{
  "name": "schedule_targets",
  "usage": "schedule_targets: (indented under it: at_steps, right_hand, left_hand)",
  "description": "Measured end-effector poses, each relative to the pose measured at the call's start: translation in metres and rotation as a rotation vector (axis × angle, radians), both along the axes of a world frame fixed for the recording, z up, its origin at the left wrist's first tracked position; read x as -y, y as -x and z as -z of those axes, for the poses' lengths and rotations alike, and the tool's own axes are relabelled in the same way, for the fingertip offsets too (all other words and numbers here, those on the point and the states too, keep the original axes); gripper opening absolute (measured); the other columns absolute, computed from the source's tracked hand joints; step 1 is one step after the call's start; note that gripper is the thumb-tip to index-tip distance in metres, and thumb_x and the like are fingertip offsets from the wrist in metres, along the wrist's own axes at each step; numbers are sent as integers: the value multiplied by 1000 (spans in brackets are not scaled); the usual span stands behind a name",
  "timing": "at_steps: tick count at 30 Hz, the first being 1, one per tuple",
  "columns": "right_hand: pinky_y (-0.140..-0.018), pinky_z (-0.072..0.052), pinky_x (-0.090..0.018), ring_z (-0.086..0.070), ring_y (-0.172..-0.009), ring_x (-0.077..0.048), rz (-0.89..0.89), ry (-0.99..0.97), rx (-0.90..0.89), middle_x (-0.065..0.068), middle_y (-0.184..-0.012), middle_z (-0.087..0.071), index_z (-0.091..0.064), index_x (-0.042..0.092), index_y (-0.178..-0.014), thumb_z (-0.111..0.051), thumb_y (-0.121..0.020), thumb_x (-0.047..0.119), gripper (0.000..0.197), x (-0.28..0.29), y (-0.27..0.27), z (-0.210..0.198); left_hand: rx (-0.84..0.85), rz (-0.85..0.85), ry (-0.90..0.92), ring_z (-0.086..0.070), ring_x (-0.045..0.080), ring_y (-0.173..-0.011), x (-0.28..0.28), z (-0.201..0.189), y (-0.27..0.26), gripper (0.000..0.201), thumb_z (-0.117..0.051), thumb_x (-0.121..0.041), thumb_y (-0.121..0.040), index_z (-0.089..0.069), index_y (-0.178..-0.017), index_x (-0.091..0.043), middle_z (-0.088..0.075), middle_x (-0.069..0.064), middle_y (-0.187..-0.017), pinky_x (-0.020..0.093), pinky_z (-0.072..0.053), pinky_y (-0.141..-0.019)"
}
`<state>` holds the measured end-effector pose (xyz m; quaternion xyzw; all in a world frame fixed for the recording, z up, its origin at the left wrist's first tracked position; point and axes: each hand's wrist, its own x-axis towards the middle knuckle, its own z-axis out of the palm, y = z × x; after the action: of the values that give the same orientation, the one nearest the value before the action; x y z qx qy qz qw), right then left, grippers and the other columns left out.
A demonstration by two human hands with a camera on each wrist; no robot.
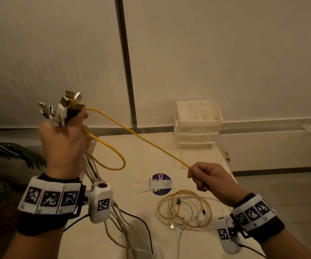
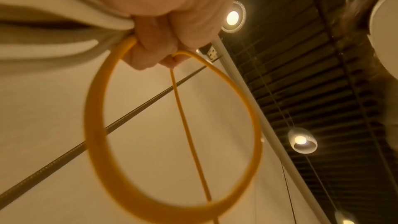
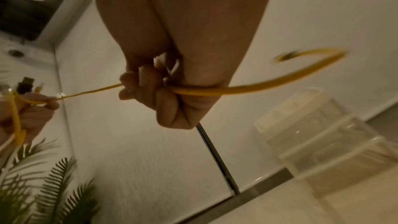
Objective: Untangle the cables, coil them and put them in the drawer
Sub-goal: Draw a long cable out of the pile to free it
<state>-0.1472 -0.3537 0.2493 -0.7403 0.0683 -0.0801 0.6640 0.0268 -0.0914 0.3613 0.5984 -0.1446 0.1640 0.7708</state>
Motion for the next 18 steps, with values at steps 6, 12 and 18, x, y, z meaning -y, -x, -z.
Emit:
schedule_targets:
  at_steps: [6, 12, 18]
  right_hand:
    - [-55, -37, -21, -43, -52, -4, 46, 353, -105, 8, -52, -49, -67, 13, -73, -56, -95, 11, 26, 16, 22, 31]
    - [-49, -27, -30, -30, -48, -17, 260, 149, -260, -4, -56, -35, -61, 13, -66, -50, -98, 12, 34, 18, 68, 86]
    - [-57, -39, -26, -49, -49, -12, 277, 451, -482, -4, -52, -53, -54, 22, -57, -54, -95, 26, 39, -1, 128, 119]
  left_hand:
    - [-101, -143, 150, -37, 2, -37, -15, 3, -19, 19, -66, -38, -81, -55, -73, -24, -49, -12, -48, 16, -31, -37]
    - [-62, -106, 133, -39, 1, -37, -22, 4, -14, 26, -66, -40, -78, -57, -82, -16, -48, -12, -47, 15, -32, -38]
    - [56, 78, 92, -47, 4, -47, -11, 9, 7, 23, -74, -35, -81, -63, -81, -15, -59, -12, -56, 22, -35, -42]
